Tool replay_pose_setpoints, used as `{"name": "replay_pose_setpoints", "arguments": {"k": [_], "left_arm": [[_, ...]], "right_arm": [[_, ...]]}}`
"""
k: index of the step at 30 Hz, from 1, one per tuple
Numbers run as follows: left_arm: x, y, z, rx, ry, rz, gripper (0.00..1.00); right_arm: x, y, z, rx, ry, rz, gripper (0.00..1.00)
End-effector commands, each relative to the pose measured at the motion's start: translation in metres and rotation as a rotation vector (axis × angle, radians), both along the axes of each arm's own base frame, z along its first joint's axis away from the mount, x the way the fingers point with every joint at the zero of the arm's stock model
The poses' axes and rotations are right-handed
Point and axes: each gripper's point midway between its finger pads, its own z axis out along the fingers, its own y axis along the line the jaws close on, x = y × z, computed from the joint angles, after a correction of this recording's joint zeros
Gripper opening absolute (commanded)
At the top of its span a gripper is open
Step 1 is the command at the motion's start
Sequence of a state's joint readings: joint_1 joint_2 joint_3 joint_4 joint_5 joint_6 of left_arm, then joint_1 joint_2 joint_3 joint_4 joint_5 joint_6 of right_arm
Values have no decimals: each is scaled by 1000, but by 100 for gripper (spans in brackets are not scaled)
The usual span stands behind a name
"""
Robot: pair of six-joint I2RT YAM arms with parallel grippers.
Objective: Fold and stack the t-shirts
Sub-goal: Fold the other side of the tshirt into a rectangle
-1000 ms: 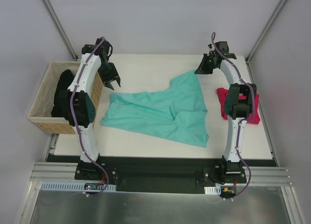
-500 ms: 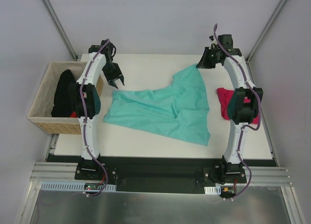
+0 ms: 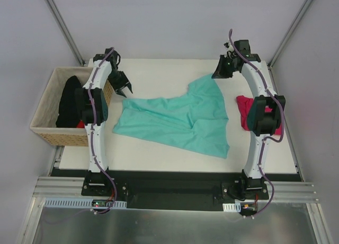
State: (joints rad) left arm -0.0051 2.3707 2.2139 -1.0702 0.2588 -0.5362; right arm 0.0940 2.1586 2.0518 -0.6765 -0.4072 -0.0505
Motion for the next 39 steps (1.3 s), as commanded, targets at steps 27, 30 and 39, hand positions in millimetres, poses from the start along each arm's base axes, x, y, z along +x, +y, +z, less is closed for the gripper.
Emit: {"name": "replay_pose_setpoints", "arguments": {"k": [27, 30, 39], "left_arm": [[-27, 7, -53, -52, 142, 60, 41], [-26, 4, -52, -59, 136, 55, 41], [-14, -9, -23, -113, 67, 48, 33]], "right_arm": [[-24, 8, 69, 4, -94, 41, 1], [-23, 8, 70, 3, -99, 43, 1], [-19, 10, 77, 12, -120, 39, 1]]}}
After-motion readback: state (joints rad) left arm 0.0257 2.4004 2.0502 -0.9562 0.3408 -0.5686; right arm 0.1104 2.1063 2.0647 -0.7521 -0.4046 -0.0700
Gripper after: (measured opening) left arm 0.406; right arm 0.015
